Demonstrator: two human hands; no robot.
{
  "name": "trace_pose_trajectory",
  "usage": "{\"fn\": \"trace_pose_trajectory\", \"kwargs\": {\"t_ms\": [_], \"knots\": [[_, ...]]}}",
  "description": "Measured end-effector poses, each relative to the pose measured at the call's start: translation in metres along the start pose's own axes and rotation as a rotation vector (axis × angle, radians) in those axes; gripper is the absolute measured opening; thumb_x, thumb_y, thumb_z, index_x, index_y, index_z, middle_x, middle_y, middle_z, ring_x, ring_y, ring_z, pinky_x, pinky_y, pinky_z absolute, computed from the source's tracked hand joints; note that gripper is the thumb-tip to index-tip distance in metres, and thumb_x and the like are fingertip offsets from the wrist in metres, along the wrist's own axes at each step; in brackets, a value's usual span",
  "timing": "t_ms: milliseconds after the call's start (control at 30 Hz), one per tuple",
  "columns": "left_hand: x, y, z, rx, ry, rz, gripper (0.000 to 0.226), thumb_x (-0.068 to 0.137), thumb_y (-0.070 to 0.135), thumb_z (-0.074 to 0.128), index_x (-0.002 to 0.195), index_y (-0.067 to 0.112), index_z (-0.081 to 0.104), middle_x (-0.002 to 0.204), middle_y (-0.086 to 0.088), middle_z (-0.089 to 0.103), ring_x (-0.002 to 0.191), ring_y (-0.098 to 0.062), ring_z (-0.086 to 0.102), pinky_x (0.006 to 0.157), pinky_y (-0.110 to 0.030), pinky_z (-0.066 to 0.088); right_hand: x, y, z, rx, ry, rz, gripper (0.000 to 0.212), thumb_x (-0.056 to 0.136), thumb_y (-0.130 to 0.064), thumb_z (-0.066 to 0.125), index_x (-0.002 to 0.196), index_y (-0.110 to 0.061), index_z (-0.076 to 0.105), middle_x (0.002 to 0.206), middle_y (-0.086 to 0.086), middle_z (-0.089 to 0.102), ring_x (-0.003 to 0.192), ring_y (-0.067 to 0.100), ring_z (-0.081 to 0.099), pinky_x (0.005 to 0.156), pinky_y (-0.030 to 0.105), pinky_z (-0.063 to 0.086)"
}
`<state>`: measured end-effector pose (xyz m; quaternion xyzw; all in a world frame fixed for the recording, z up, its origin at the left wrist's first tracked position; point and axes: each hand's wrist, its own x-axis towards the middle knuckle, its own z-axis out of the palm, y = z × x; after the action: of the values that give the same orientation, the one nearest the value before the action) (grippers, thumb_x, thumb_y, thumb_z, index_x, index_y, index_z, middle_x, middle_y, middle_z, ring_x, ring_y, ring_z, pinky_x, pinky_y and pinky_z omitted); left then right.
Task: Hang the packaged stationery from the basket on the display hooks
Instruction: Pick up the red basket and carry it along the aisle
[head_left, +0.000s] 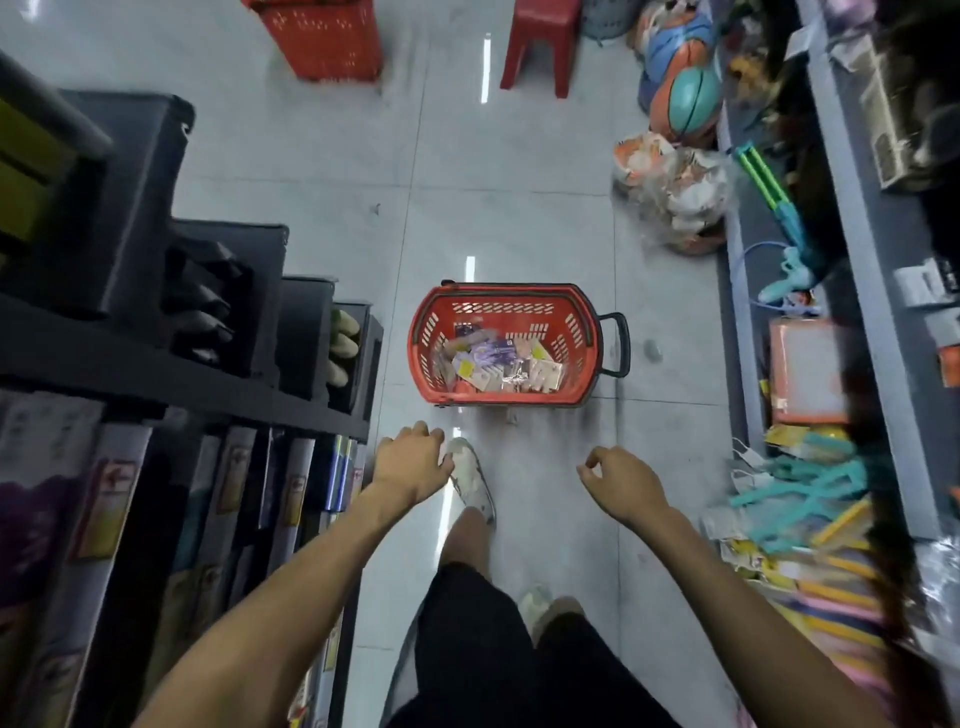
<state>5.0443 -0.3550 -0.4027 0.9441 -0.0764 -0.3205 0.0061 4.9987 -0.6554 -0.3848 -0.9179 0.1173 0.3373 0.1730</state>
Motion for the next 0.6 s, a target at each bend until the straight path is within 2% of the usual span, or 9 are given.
{"fn": "trace_pose_trajectory", "kwargs": {"t_ms": [100,167,267,333,367,433,467,533,600], "knots": [[0.059,-0.011,0.002,-0.027,-0.041,-0.027,0.051,0.105,0.045,0.043,0.146,0.015,0.045,0.131,-0.011,0.062,0.116,-0.035,0.064,0.094,-0.046,0.049,0.052,-0.003,-0.002,0.031,-0.078,0.03,0.033,0.102,-0.037,0.053,0.121,-0.013,0.067,0.118,0.01,0.069,0.107,0.03,0.064,0.088,0.038,0.053],[0.095,-0.019,0.007,-0.026,-0.059,-0.048,0.049,0.106,0.041,0.041,0.147,0.013,0.04,0.125,-0.013,0.066,0.109,-0.037,0.067,0.084,-0.043,0.046,0.088,-0.002,-0.002,0.031,-0.115,0.017,0.04,0.102,-0.034,0.053,0.136,-0.013,0.06,0.124,0.012,0.068,0.112,0.031,0.064,0.089,0.037,0.05],[0.142,-0.027,0.019,-0.016,-0.088,-0.085,0.045,0.107,0.036,0.04,0.145,0.011,0.04,0.114,-0.016,0.071,0.1,-0.039,0.069,0.074,-0.04,0.04,0.136,0.007,0.004,0.019,-0.127,0.014,0.04,0.102,-0.03,0.053,0.138,-0.013,0.054,0.112,0.016,0.072,0.102,0.036,0.066,0.078,0.038,0.048],[0.173,-0.031,0.028,-0.021,-0.102,-0.12,0.043,0.108,0.036,0.041,0.143,0.011,0.042,0.114,-0.017,0.072,0.1,-0.04,0.07,0.076,-0.041,0.042,0.166,0.017,0.009,0.002,-0.126,0.032,0.027,0.102,-0.027,0.053,0.123,-0.012,0.06,0.102,0.016,0.071,0.095,0.038,0.066,0.072,0.038,0.045],[0.189,-0.033,0.035,-0.022,-0.108,-0.141,0.044,0.108,0.038,0.041,0.143,0.011,0.042,0.114,-0.017,0.072,0.101,-0.04,0.07,0.078,-0.041,0.045,0.183,0.024,0.013,-0.013,-0.126,0.052,0.019,0.102,-0.026,0.052,0.105,-0.011,0.063,0.095,0.015,0.07,0.091,0.038,0.065,0.068,0.037,0.044],[0.222,-0.038,0.052,-0.021,-0.106,-0.191,0.045,0.108,0.041,0.041,0.14,0.011,0.044,0.115,-0.016,0.071,0.101,-0.039,0.07,0.084,-0.043,0.049,0.219,0.04,0.023,-0.027,-0.112,0.09,0.036,0.101,-0.028,0.051,0.068,-0.013,0.052,0.074,0.009,0.061,0.075,0.035,0.06,0.059,0.034,0.037],[0.237,-0.04,0.062,-0.023,-0.1,-0.221,0.044,0.107,0.043,0.041,0.137,0.011,0.046,0.114,-0.015,0.072,0.1,-0.038,0.07,0.087,-0.044,0.049,0.238,0.048,0.028,-0.043,-0.101,0.097,0.045,0.101,-0.03,0.051,0.059,-0.015,0.046,0.065,0.006,0.055,0.067,0.032,0.056,0.056,0.033,0.033],[0.27,-0.047,0.082,-0.012,-0.073,-0.274,0.041,0.106,0.043,0.041,0.131,0.011,0.048,0.113,-0.015,0.072,0.1,-0.037,0.07,0.094,-0.046,0.048,0.276,0.06,0.038,-0.041,-0.069,0.104,0.055,0.103,-0.033,0.052,0.052,-0.016,0.042,0.057,0.004,0.048,0.062,0.031,0.053,0.053,0.033,0.03],[0.301,-0.053,0.1,-0.011,-0.053,-0.328,0.041,0.104,0.039,0.045,0.131,0.009,0.048,0.117,-0.017,0.07,0.106,-0.038,0.068,0.097,-0.048,0.046,0.313,0.074,0.05,-0.01,-0.042,0.112,0.055,0.104,-0.03,0.053,0.052,-0.013,0.044,0.059,0.008,0.049,0.064,0.034,0.054,0.056,0.036,0.035]]}}
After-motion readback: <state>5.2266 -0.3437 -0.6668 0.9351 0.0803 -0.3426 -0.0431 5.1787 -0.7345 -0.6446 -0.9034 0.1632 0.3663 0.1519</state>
